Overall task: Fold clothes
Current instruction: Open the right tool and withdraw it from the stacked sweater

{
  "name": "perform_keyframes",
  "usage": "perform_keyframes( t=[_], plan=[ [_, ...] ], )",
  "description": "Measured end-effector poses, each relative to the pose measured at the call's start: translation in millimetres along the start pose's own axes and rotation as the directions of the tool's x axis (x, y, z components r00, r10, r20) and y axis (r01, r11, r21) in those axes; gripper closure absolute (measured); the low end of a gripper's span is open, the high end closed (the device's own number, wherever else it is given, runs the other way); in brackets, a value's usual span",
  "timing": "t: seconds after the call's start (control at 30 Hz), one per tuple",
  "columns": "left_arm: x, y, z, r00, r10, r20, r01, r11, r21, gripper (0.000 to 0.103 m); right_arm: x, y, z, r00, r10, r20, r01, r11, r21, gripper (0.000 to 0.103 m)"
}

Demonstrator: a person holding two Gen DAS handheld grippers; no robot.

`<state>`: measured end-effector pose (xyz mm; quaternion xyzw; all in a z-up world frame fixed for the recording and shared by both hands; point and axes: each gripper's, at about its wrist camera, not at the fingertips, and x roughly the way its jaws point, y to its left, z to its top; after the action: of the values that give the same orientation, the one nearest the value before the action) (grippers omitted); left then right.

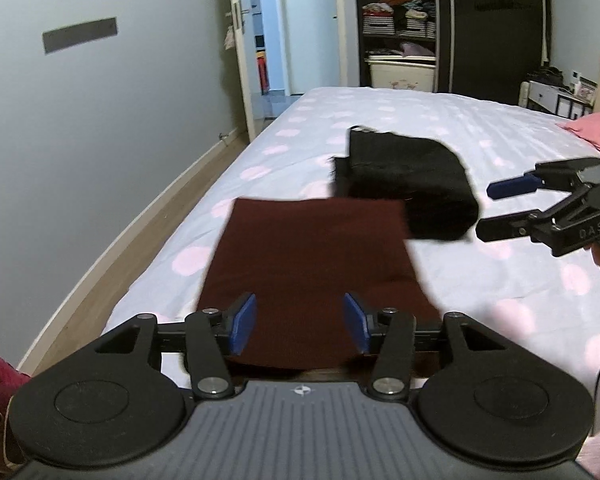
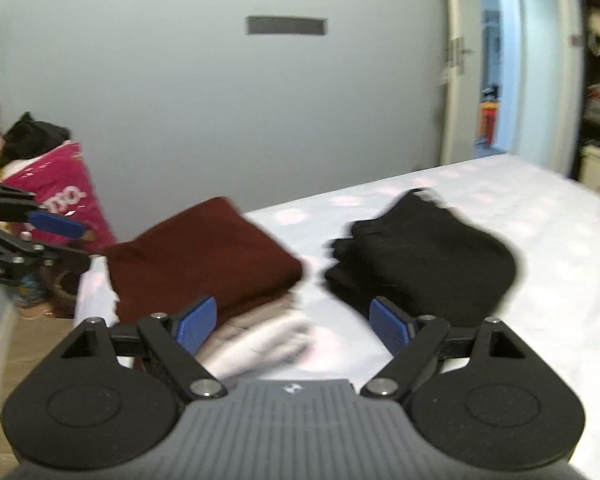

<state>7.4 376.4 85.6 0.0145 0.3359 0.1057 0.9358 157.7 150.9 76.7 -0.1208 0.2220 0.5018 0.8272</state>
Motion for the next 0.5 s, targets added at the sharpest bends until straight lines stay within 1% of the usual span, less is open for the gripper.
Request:
perform_keyframes(
  t=[0.1, 0.23, 0.3, 0.43, 0.5],
  plan=[
    [-14.9, -41.6, 14.0, 1.0, -0.02, 0.018, 0.019, 0.999, 0.027, 0.054, -54.5, -22.1, -7.2, 0.997, -0.069, 0.038, 0.069, 0.998, 0.015, 0.018],
    [-35.3, -100.4, 34.6, 0.994, -0.065, 0.086, 0.057, 0.994, 0.098, 0.047, -134.0, -49.0, -22.9, 0.982, -0.169, 0.086, 0.165, 0.985, 0.045, 0.016],
    [-45.2, -132.4, 47.3, 0.99, -0.092, 0.109, 0.076, 0.987, 0.141, 0.046, -175.5, -62.1, -35.0, 0.969, -0.226, 0.101, 0.219, 0.973, 0.072, 0.016],
    [-62.7, -199.1, 75.1, 0.979, -0.154, 0.131, 0.122, 0.967, 0.225, 0.046, -240.5, -78.6, -68.5, 0.941, -0.328, 0.086, 0.318, 0.941, 0.113, 0.016],
    [-71.0, -231.8, 88.5, 0.973, -0.186, 0.137, 0.144, 0.952, 0.272, 0.045, -272.9, -82.3, -89.2, 0.917, -0.388, 0.09, 0.374, 0.917, 0.135, 0.016]
  ],
)
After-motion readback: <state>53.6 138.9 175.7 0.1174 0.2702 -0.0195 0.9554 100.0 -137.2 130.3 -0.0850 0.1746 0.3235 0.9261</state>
